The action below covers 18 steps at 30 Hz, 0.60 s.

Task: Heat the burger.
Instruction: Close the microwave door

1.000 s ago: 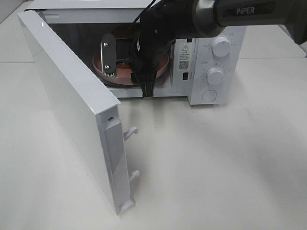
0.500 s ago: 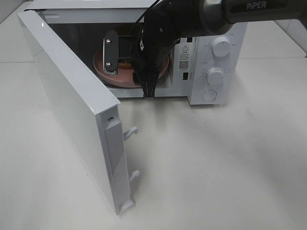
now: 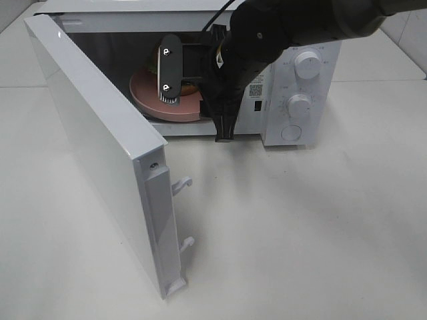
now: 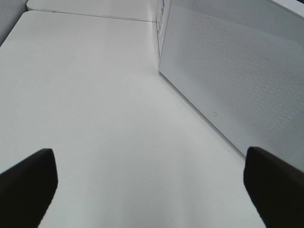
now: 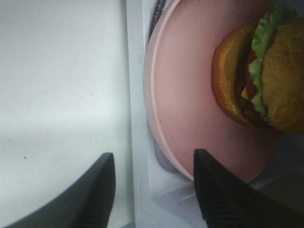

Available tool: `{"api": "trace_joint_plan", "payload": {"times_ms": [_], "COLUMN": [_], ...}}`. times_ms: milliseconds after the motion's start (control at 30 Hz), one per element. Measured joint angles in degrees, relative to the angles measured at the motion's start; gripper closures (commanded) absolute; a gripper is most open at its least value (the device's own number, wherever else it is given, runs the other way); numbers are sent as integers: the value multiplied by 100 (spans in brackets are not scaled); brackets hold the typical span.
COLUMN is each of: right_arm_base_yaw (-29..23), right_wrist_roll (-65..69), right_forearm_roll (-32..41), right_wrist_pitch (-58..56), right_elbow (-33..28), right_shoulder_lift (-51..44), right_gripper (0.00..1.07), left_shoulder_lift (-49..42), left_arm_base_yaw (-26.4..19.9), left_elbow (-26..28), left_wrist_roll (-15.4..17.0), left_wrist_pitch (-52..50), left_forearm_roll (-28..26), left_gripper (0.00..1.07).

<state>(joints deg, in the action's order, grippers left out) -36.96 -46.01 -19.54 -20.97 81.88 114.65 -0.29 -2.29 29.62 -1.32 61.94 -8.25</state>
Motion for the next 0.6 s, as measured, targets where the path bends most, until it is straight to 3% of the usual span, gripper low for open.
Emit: {"api": "trace_joint_plan", "payload": {"times_ms": [600], "right_arm_base_yaw": [0], "right_wrist_roll": [2332], "right_forearm_roll": [0], "right_wrist_pitch": [-34], "right_elbow": [-1175], "right_shoulder_lift": [-1243], "right_gripper": [55], "left_shoulder_lift": [0], "left_arm_base_yaw": [0], "left_elbow": [0], "left_wrist_roll": [0], "left_wrist_pitch": [0], "left_forearm_roll": [0], "left_gripper": [6]}}
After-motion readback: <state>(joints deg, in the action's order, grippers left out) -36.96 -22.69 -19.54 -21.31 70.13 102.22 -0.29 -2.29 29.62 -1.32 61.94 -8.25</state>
